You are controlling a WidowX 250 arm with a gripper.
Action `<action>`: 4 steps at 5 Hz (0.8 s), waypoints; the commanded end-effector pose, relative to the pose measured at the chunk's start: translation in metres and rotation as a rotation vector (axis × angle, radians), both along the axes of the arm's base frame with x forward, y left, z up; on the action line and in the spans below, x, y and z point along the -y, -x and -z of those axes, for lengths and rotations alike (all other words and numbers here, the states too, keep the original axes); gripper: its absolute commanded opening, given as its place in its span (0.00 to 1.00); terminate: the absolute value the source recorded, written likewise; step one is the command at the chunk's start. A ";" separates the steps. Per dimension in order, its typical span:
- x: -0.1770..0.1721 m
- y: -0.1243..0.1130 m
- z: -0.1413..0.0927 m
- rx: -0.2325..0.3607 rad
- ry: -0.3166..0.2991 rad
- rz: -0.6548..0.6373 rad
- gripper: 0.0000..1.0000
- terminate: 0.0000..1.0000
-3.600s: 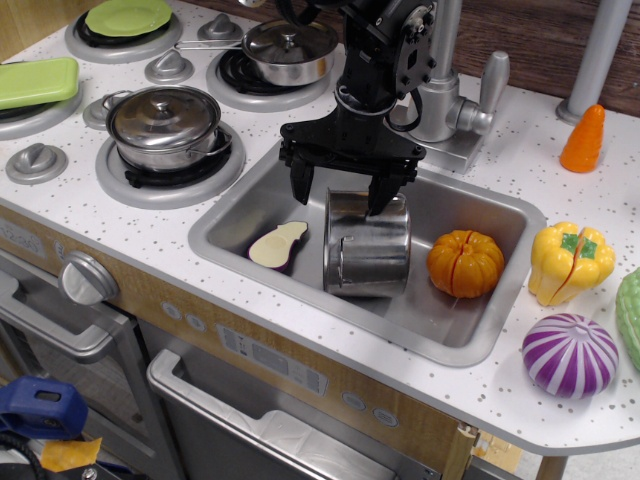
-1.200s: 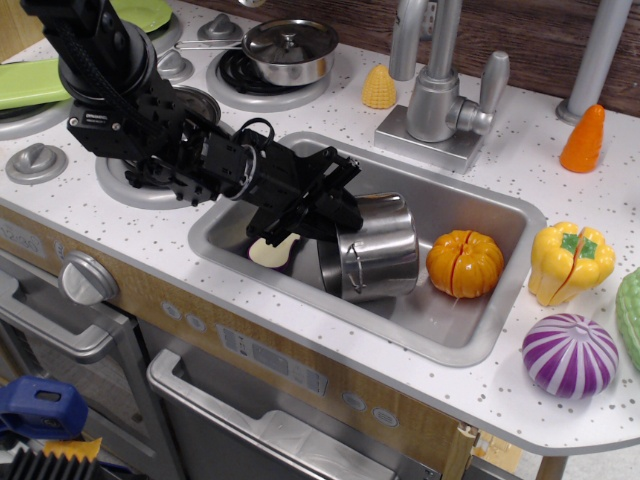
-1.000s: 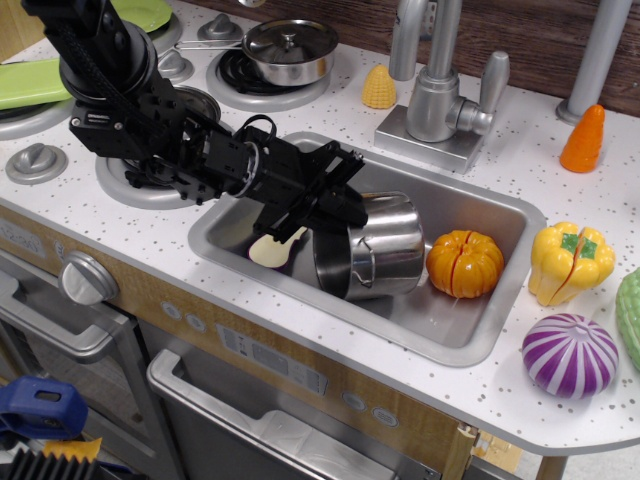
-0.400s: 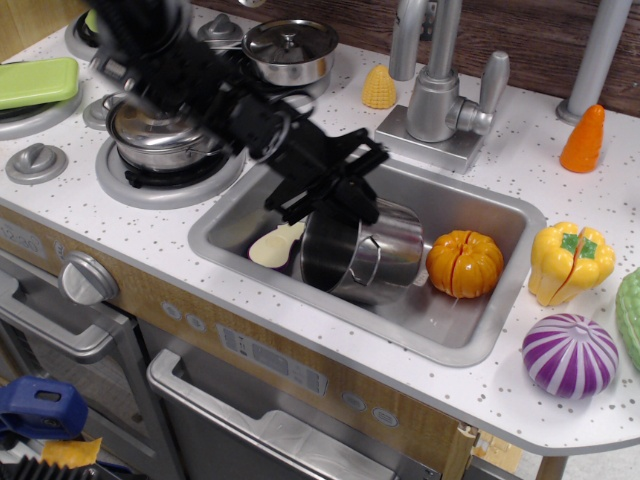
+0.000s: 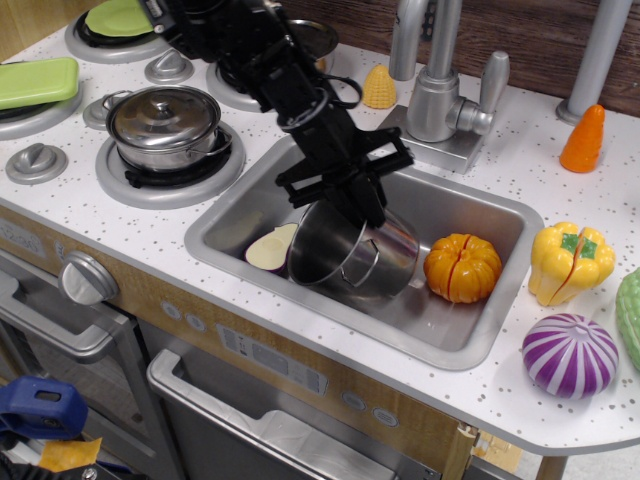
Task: Flip pot upright in sink
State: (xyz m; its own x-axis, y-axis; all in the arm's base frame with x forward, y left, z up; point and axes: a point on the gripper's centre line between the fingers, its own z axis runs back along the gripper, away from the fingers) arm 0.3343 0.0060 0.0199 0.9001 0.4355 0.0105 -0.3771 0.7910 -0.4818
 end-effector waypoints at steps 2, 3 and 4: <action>0.004 -0.007 -0.018 -0.014 -0.109 0.073 0.00 0.00; 0.007 -0.007 -0.015 -0.013 -0.226 0.093 1.00 0.00; 0.015 -0.006 -0.010 0.027 -0.303 0.079 1.00 0.00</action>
State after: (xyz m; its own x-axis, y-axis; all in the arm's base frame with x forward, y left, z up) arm 0.3303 -0.0099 0.0029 0.9409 0.3308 0.0730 -0.3105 0.9283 -0.2047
